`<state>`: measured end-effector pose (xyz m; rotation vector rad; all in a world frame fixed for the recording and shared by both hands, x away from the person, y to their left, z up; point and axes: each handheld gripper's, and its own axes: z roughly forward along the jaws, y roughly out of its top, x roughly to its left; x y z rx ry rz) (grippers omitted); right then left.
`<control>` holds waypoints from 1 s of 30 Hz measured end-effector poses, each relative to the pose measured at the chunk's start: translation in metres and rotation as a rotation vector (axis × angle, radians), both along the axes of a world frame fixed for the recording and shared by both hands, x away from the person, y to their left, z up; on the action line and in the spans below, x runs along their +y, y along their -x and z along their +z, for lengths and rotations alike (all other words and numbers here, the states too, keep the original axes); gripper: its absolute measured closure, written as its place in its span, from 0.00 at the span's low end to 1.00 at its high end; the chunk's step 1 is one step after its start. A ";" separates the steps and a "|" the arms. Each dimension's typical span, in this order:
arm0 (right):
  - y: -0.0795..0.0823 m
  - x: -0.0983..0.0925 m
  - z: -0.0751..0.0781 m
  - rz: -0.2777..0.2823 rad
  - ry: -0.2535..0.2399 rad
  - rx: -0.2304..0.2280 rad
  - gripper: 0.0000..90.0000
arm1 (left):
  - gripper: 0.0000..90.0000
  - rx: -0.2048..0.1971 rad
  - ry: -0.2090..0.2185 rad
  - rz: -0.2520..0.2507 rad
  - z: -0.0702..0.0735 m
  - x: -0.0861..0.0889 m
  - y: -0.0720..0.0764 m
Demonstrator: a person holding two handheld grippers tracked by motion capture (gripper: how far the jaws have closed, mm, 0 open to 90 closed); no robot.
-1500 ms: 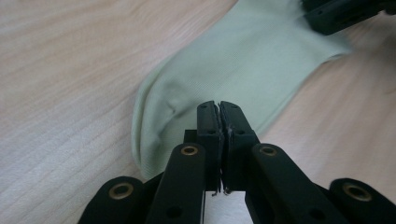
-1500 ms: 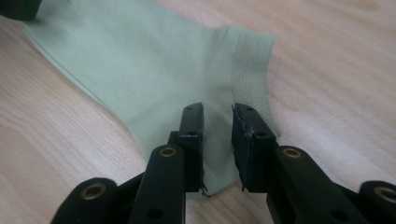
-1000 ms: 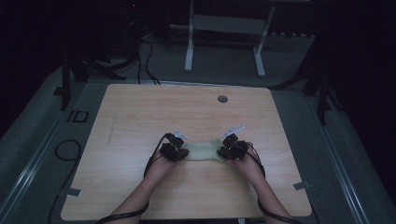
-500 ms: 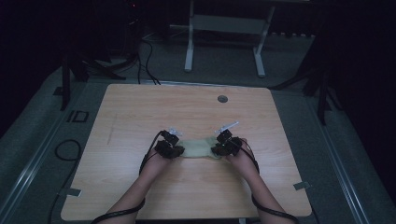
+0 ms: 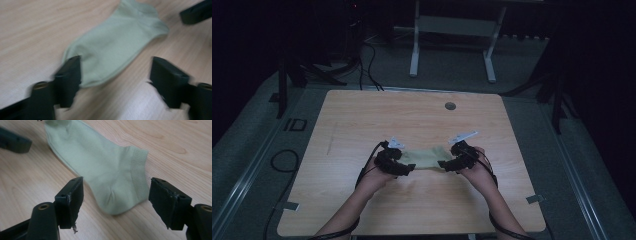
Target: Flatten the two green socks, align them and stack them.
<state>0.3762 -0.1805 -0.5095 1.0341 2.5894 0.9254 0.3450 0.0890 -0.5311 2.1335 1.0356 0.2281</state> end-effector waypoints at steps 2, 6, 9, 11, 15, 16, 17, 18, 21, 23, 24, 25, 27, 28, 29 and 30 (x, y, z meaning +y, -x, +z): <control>0.003 -0.004 0.002 -0.003 -0.023 -0.006 0.29 | 0.20 -0.016 -0.001 0.011 -0.002 0.002 0.003; 0.009 -0.017 0.003 -0.023 -0.061 -0.023 0.20 | 0.09 -0.034 -0.014 0.008 -0.005 0.006 0.014; 0.011 -0.029 0.001 -0.041 -0.057 -0.005 0.16 | 0.08 -0.070 -0.027 0.015 -0.007 0.011 0.025; 0.013 -0.038 -0.001 -0.064 -0.067 -0.027 0.16 | 0.08 -0.093 -0.031 0.033 -0.007 0.016 0.031; 0.019 -0.059 -0.006 -0.113 -0.060 -0.068 0.16 | 0.08 -0.096 -0.011 0.056 -0.012 0.030 0.041; 0.020 -0.064 -0.008 -0.124 -0.057 -0.071 0.16 | 0.08 -0.094 -0.010 0.061 -0.014 0.034 0.043; 0.021 -0.069 -0.009 -0.130 -0.053 -0.068 0.15 | 0.08 -0.093 -0.016 0.065 -0.015 0.038 0.046; 0.022 -0.074 -0.010 -0.139 -0.051 -0.069 0.15 | 0.08 -0.091 -0.024 0.073 -0.017 0.042 0.048; 0.027 -0.088 -0.013 -0.164 -0.066 -0.074 0.14 | 0.08 -0.094 -0.019 0.101 -0.019 0.055 0.054; 0.030 -0.097 -0.015 -0.172 -0.080 -0.079 0.14 | 0.08 -0.095 -0.020 0.117 -0.021 0.063 0.057; 0.032 -0.101 -0.017 -0.167 -0.091 -0.078 0.14 | 0.08 -0.097 -0.022 0.125 -0.022 0.066 0.059; 0.034 -0.104 -0.019 -0.159 -0.097 -0.084 0.14 | 0.08 -0.097 -0.025 0.135 -0.023 0.071 0.062; 0.038 -0.110 -0.022 -0.154 -0.080 -0.106 0.14 | 0.08 -0.097 -0.036 0.143 -0.024 0.076 0.066; 0.040 -0.113 -0.024 -0.154 -0.075 -0.114 0.14 | 0.08 -0.100 -0.053 0.154 -0.025 0.080 0.068; 0.042 -0.116 -0.025 -0.161 -0.071 -0.122 0.14 | 0.08 -0.106 -0.056 0.158 -0.026 0.083 0.070; 0.043 -0.119 -0.026 -0.168 -0.066 -0.130 0.14 | 0.08 -0.103 -0.057 0.158 -0.026 0.088 0.072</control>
